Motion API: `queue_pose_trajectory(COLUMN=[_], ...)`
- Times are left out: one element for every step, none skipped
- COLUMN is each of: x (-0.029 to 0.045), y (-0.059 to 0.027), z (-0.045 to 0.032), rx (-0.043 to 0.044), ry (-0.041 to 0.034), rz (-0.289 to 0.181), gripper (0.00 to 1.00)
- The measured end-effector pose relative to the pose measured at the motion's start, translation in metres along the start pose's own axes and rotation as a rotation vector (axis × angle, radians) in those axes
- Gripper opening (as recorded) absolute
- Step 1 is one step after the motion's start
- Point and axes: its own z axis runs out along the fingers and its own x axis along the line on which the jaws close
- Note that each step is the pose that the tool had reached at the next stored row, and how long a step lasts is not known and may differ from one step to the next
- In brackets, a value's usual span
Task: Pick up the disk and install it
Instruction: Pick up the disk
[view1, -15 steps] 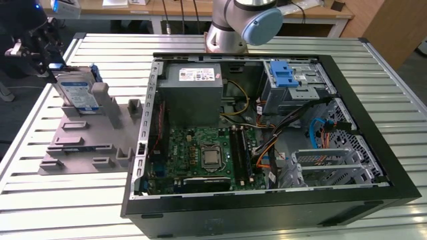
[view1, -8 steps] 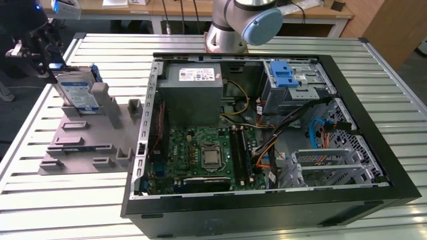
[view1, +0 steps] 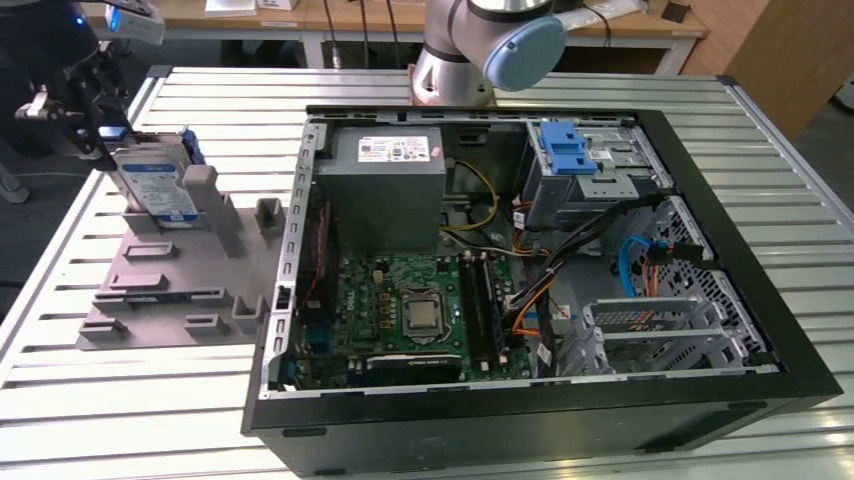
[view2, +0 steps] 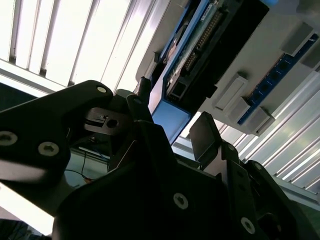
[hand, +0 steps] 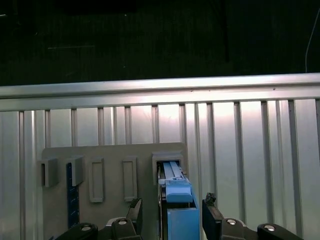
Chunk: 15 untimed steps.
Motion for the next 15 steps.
queue_pose_trajectory(x=[0.0,0.0,0.0,-0.0001,-0.0001,-0.0001,-0.0001,-0.0001,-0.0001,-0.0001,-0.0001,-0.0001,-0.0001,-0.0001,-0.0001], y=[-0.0001,-0.0001,-0.0001,-0.0002,-0.0002,-0.0002,-0.0001,-0.0002,-0.0002,-0.0002,-0.0002,-0.0002,-0.0002,-0.0002,-0.0002], z=[0.0016,0.0033,0.0048,0.0057,0.0063,0.0066,0.0068,0.0072,0.0075,0.0077,0.0078,0.0078,0.0079,0.008,0.008], rx=[0.0,0.0001,0.0001,0.0,0.0,-0.0004,-0.0007,-0.0007,-0.0007,-0.0007,-0.0008,-0.0008,-0.0007,-0.0006,-0.0006], ry=[0.0,0.0,-0.0001,0.0,0.0,0.0001,0.0002,0.0001,0.0,0.0001,0.0001,0.0001,0.0001,0.0,0.0], rz=[0.0,0.0,0.0,0.0,0.0,0.0,0.0,0.0,0.0,0.0,0.0,0.0,0.0,0.0,0.0], gripper=[0.59,0.59,0.59,0.59,0.59,0.59,0.59,0.59,0.59,0.59,0.59,0.57,0.57,0.51,0.45])
